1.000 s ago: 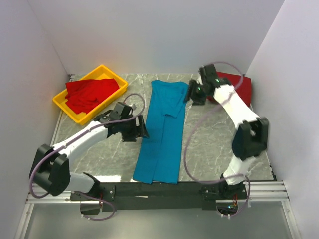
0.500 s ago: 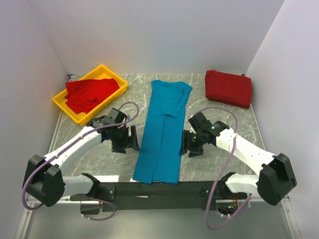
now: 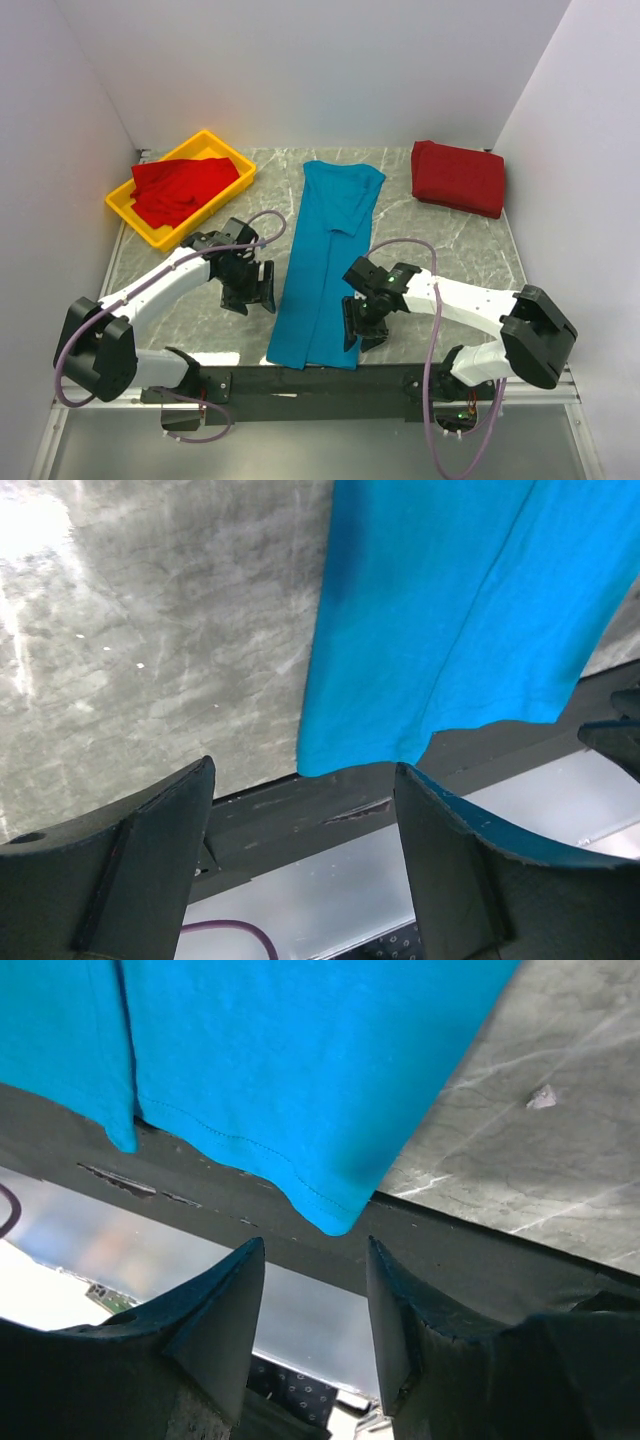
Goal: Fold and stack the t-shirts
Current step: Fold the tshirt
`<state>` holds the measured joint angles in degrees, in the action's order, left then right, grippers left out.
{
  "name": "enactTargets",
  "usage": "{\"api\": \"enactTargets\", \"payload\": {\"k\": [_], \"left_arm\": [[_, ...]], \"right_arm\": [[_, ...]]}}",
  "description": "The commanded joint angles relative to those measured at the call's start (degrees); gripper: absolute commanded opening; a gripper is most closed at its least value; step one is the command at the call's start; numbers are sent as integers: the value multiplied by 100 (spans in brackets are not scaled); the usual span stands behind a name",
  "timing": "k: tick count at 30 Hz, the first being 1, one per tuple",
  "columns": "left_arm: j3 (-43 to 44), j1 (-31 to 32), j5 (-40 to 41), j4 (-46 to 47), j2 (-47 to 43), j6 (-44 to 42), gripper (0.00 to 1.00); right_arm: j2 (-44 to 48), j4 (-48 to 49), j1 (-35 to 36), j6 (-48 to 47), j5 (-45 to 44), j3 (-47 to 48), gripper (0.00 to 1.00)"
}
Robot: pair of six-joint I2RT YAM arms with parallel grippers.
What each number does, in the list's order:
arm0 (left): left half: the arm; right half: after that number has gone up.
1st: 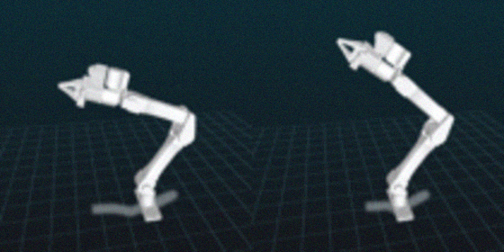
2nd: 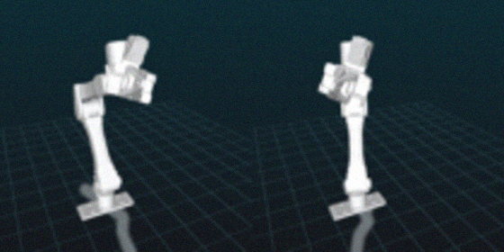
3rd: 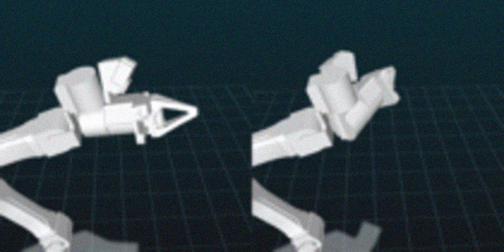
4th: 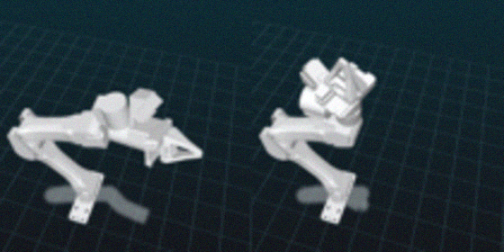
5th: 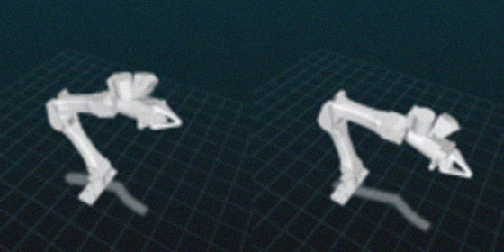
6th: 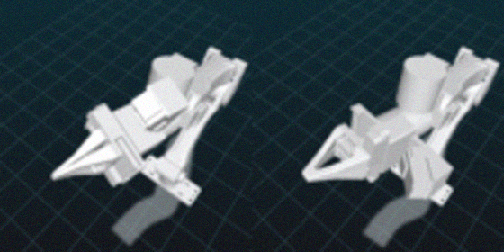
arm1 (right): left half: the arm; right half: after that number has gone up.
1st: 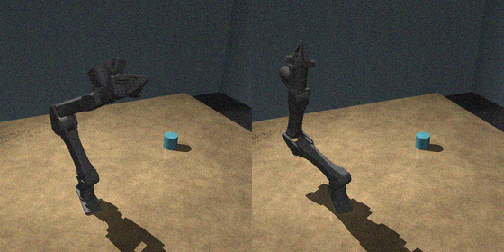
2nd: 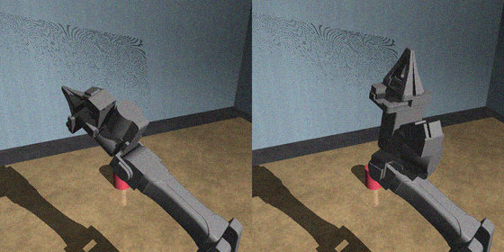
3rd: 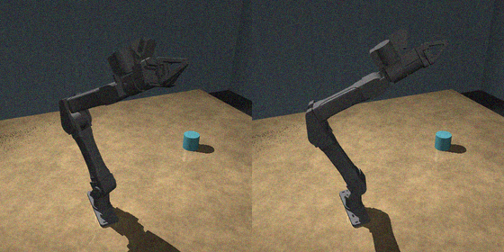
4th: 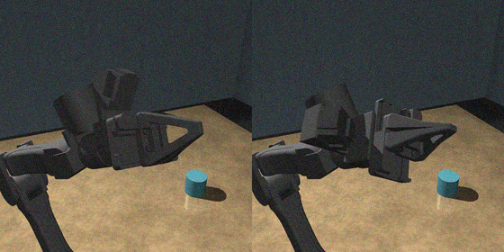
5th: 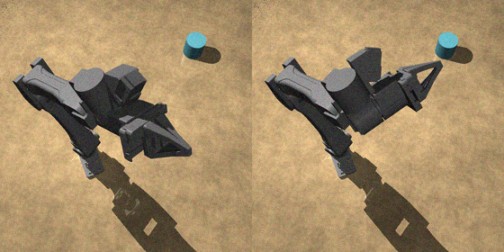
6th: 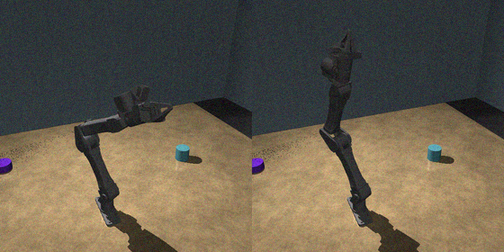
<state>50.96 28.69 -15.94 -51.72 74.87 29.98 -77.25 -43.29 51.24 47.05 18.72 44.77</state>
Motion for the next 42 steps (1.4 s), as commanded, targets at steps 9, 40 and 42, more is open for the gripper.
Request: {"api": "enactTargets", "payload": {"k": [9,40,42], "left_arm": [[-349,-21,-444,215,-210,-97,80],[-903,506,-892,751,-254,-133,75],[-974,637,-980,787,-184,-45,74]], "right_arm": [[-53,408,167,498,105,-618,49],[-519,980,386,753,193,-865,4],[-528,971,386,753,185,-874,2]]}}
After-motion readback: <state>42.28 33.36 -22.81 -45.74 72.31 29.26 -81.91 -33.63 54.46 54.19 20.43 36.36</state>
